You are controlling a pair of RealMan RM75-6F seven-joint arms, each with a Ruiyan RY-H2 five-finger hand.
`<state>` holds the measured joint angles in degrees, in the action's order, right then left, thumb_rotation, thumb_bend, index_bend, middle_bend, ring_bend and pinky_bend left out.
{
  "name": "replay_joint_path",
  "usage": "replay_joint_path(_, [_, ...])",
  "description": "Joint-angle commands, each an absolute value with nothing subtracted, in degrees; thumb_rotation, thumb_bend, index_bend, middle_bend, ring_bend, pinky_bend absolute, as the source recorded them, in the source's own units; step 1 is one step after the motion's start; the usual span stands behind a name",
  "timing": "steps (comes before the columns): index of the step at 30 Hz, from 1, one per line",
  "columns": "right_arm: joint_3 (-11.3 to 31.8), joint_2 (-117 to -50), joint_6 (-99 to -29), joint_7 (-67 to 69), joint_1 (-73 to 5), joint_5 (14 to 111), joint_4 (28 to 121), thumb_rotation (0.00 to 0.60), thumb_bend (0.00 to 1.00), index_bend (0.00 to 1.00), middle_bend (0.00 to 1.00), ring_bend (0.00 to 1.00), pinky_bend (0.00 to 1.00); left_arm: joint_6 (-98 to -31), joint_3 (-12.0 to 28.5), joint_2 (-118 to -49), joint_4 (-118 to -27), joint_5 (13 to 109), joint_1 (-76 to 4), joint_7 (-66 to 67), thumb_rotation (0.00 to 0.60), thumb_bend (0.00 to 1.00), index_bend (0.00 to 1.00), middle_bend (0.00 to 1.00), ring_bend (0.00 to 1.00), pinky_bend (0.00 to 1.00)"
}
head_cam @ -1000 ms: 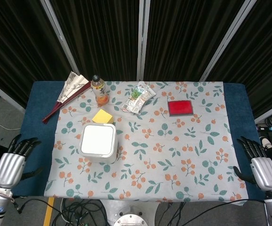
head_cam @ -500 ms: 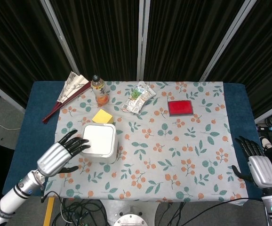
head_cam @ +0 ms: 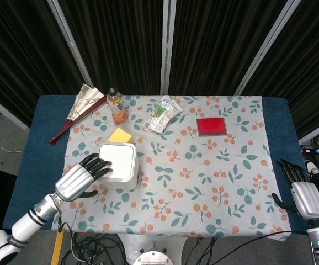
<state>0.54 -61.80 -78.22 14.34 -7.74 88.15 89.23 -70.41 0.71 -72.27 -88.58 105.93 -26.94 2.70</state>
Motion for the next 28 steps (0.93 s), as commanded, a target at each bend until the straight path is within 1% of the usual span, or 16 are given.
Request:
replay_joint_path(1, [0.56, -61.70, -78.51, 14.36, -7.65, 88.28, 89.31, 0.600, 0.26, 0.00, 0.00, 0.00, 0.00, -73.98, 1.15, -72.16, -88.89, 106.33, -26.35, 2.93, 0.600, 0.03, 0.36, 0.25, 0.27, 0.28])
replay_joint_path(3, [0.58, -61.60, -78.89, 14.35, -7.51, 88.41, 89.40, 0.600, 0.26, 0.00, 0.00, 0.00, 0.00, -77.44, 1.68, -72.03, -88.83, 107.01, -25.61, 2.62, 0.600, 0.03, 0.35, 0.25, 0.27, 0.27])
replay_joint_path(7, [0.64, -61.34, -79.91, 14.39, -7.04, 88.57, 89.66, 0.600, 0.26, 0.00, 0.00, 0.00, 0.00, -86.21, 2.66, -70.66, -88.63, 106.63, -22.10, 1.78, 0.600, 0.03, 0.29, 0.24, 0.24, 0.26])
replay_joint_path(11, [0.55, -61.20, -80.53, 14.71, -6.65, 88.70, 89.56, 0.600, 0.26, 0.00, 0.00, 0.00, 0.00, -92.20, 3.98, -69.01, -88.06, 101.93, -17.79, 0.94, 0.600, 0.03, 0.28, 0.23, 0.24, 0.18])
replay_joint_path(13, [0.51, -61.16, -80.76, 14.84, -6.51, 88.81, 89.46, 0.600, 0.26, 0.00, 0.00, 0.00, 0.00, -93.83, 4.06, -68.38, -87.56, 98.30, -15.19, 0.34, 0.600, 0.03, 0.28, 0.23, 0.24, 0.17])
replay_joint_path(16, [0.47, -61.14, -81.02, 14.86, -6.41, 89.03, 89.41, 0.600, 0.26, 0.00, 0.00, 0.00, 0.00, -94.00, 3.38, -67.77, -86.86, 93.25, -11.93, -0.43, 0.600, 0.03, 0.28, 0.23, 0.24, 0.17])
replay_joint_path(21, [0.45, -60.94, -81.90, 14.44, -6.18, 89.74, 89.79, 0.600, 0.26, 0.00, 0.00, 0.00, 0.00, -91.42, 1.21, -67.71, -86.33, 84.94, -6.87, 1.00, 0.600, 0.03, 0.28, 0.23, 0.24, 0.13])
replay_joint_path(24, [0.46, -60.77, -83.11, 14.25, -5.81, 90.42, 90.32, 0.600, 0.26, 0.00, 0.00, 0.00, 0.00, -91.08, 0.28, -68.50, -86.48, 82.65, -4.73, 2.31, 0.600, 0.03, 0.28, 0.23, 0.24, 0.11])
replay_joint_path(28, [0.56, -60.65, -85.42, 13.89, -5.05, 91.51, 90.93, 0.600, 0.26, 0.00, 0.00, 0.00, 0.00, -91.32, -0.48, -69.24, -87.38, 82.25, -3.04, 2.99, 0.600, 0.03, 0.28, 0.23, 0.24, 0.09])
